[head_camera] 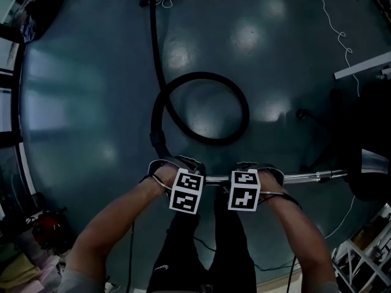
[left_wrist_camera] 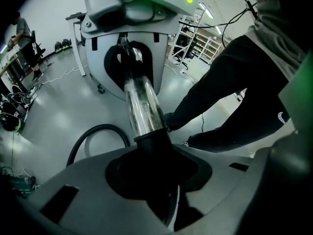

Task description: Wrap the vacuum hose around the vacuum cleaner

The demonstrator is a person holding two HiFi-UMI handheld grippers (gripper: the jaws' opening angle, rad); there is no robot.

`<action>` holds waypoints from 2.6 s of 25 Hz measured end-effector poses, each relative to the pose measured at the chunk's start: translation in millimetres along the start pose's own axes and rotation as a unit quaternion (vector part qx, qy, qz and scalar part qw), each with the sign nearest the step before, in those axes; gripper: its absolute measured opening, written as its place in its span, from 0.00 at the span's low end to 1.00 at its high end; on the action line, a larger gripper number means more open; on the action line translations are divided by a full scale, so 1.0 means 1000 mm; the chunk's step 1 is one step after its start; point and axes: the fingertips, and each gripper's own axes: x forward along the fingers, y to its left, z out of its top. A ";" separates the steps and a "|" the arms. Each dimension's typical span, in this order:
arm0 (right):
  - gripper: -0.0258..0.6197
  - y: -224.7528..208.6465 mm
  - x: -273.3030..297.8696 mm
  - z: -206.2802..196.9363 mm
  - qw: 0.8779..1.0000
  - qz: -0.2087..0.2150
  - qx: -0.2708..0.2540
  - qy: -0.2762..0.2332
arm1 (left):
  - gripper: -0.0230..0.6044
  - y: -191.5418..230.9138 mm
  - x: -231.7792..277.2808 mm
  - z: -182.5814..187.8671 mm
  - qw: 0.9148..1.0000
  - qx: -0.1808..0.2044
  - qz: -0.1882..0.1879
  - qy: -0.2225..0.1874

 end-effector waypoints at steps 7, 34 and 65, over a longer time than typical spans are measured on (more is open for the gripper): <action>0.24 -0.027 -0.019 -0.013 0.998 -0.026 -0.033 -0.042 | 0.24 0.028 -0.009 0.009 0.999 -0.028 0.009 0.016; 0.64 -0.136 -0.041 -0.066 0.687 -0.072 0.610 -0.387 | 0.24 0.093 0.018 -0.060 0.977 -0.213 0.030 -0.003; 0.25 -0.306 -0.064 -0.001 0.443 -0.125 0.744 -0.484 | 0.25 0.155 -0.035 -0.059 0.934 -0.319 0.028 -0.158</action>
